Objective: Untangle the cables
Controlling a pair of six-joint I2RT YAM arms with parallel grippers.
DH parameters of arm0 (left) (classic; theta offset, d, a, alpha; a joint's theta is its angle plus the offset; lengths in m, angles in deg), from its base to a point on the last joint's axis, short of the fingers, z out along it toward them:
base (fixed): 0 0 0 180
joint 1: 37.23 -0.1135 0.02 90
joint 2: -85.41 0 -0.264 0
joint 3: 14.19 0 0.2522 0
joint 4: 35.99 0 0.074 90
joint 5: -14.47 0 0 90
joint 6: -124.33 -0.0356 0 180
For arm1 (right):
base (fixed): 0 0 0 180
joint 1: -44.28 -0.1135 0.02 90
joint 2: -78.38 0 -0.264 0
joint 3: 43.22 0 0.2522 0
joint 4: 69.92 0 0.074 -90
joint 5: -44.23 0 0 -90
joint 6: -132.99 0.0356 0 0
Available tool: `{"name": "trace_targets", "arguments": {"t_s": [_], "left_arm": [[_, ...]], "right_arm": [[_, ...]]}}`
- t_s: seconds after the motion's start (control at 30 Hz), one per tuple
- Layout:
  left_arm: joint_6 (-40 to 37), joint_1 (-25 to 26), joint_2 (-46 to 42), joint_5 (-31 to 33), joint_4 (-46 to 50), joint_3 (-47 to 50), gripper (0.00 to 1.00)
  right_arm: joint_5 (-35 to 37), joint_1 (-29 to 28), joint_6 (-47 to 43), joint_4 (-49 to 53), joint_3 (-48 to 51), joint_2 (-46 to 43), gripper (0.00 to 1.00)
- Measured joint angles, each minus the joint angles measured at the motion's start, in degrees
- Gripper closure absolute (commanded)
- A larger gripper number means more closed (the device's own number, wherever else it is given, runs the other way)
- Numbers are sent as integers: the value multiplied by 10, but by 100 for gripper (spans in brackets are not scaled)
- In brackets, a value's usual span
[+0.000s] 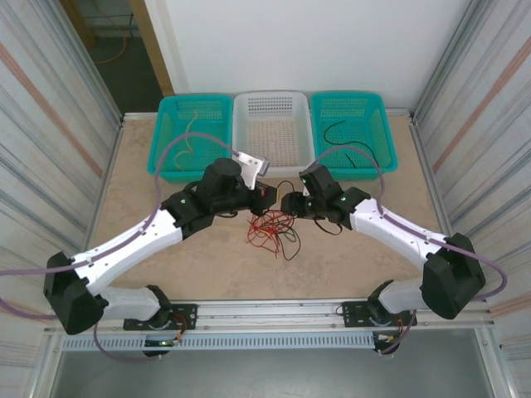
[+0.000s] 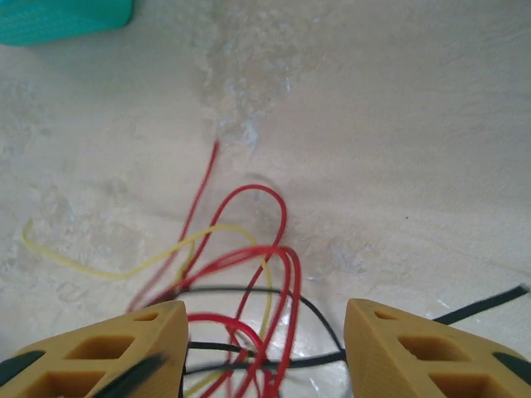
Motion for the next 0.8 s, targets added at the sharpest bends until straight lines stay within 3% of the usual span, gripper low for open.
{"name": "trace_targets", "arguments": {"t_s": [0.27, 0.47, 0.63, 0.8], "left_arm": [[16, -12, -9, 27, -24, 0, 100], [37, -31, -9, 26, -42, 1, 100], [49, -43, -9, 16, -45, 1, 100], [57, -50, -9, 2, -48, 1, 100]], "right_arm": [[29, 7, -3, 19, 30, -29, 46], [43, 14, -35, 28, 29, -165, 31], [-6, 7, -68, 11, 27, -252, 26], [-45, -23, -94, 4, 4, -228, 28]]}}
